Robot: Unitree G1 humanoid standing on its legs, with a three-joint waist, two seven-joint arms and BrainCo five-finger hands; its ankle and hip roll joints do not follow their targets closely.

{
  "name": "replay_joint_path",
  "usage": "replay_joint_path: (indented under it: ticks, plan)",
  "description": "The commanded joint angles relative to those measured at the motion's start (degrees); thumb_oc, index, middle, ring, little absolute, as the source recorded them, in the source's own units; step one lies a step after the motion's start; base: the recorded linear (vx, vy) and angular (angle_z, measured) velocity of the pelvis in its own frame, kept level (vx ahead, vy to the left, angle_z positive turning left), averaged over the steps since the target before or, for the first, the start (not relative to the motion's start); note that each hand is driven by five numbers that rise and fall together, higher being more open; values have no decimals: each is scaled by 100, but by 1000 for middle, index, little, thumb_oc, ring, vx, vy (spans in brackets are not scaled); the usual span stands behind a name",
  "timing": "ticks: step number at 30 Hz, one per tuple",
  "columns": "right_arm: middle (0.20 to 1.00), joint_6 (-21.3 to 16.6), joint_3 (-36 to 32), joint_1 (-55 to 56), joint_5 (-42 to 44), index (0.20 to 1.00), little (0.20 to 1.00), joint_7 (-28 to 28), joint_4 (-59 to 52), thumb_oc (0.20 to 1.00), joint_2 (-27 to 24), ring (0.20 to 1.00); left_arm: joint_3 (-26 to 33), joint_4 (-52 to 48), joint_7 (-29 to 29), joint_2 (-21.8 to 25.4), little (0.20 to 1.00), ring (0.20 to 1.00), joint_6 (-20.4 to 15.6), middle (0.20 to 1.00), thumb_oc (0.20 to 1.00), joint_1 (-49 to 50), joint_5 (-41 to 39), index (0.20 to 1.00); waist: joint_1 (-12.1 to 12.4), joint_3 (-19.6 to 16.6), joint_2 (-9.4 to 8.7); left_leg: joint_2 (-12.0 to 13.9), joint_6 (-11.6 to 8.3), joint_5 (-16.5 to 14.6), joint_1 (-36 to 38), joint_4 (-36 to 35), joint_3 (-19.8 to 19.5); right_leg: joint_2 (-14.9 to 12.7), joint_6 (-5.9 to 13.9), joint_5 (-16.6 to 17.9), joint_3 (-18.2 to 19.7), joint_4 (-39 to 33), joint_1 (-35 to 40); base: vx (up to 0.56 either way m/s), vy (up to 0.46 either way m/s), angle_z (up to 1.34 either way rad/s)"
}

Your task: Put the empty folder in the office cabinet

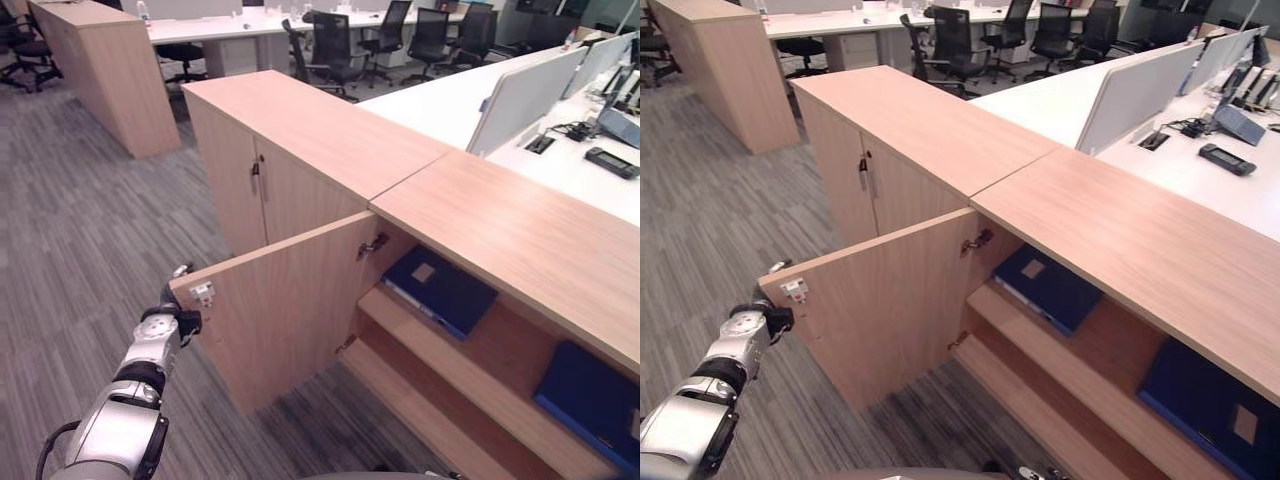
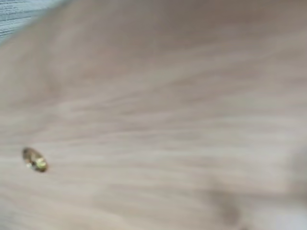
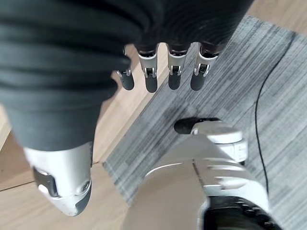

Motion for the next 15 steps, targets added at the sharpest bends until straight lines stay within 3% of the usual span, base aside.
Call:
replay_joint_path:
  ticks: [1, 3, 4, 6, 8, 9, 12, 15]
  plan:
    - [1000, -92, 9, -517, 61, 1000, 1000, -32, -72, 1000, -99, 1000, -476, -291, -368, -934, 1000, 1000, -110, 1000, 1000, -303, 190, 1000, -225, 376, 253, 93, 84, -567, 160, 85, -79, -376, 490, 362, -215, 413, 250, -34, 40, 7]
    - [1000, -93, -82, -599, 103, 1000, 1000, -59, -95, 1000, -98, 1000, -590, -641, -469, -953, 1000, 1000, -68, 1000, 1000, -4, 226, 1000, -124, 424, 300, 66, 104, -561, 117, 107, -69, -438, 490, 444, -337, 387, 223, -98, 10, 0]
    - [1000, -89, -140, -778, 117, 1000, 1000, -90, -120, 1000, -149, 1000, -674, -1051, -608, -872, 1000, 1000, -34, 1000, 1000, 358, 289, 1000, 51, 504, 353, 77, 93, -527, 65, 148, 69, -627, 490, 769, -787, 374, 111, -177, -37, -7]
    - [1000, -89, -127, -933, 82, 1000, 1000, -94, -148, 1000, -154, 1000, -744, -1433, -794, -737, 1000, 1000, 43, 1000, 1000, 756, 316, 1000, 282, 572, 448, 127, 101, -469, -36, 189, 267, -855, 490, 868, -1571, 472, 75, -175, -30, -35]
    - [1000, -89, -124, -928, 81, 1000, 1000, -94, -148, 1000, -151, 1000, -741, -1458, -794, -728, 1000, 1000, 55, 1000, 1000, 775, 316, 1000, 265, 565, 447, 129, 100, -468, -42, 192, 251, -856, 490, 862, -1591, 476, 81, -130, 59, -86]
    - [1000, -103, -17, -1087, -15, 1000, 1000, -46, -217, 1000, -126, 1000, -693, -1984, -1029, -535, 1000, 1000, 158, 1000, 1000, 1389, 382, 1000, 536, 617, 591, 168, 200, -411, -169, 313, 622, -941, 467, 323, -2470, 1104, 162, -188, 121, -22]
    - [1000, -117, 46, -1178, -94, 1000, 1000, -3, -247, 1000, -150, 1000, -550, -2380, -1188, -475, 1000, 1000, 259, 1000, 1000, 1969, 286, 1000, 709, 559, 690, 184, 252, -371, -216, 423, 890, -891, 415, 74, -2699, 1527, 186, -143, 36, -52]
    - [1000, -129, 53, -1193, -58, 1000, 1000, 31, -286, 1000, -184, 1000, -603, -2837, -1402, -377, 1000, 1000, 270, 1000, 1000, 2568, 391, 1000, 779, 466, 861, 238, 167, -273, -168, 432, 1024, -762, 333, -136, -2751, 1136, 494, -65, -117, -72]
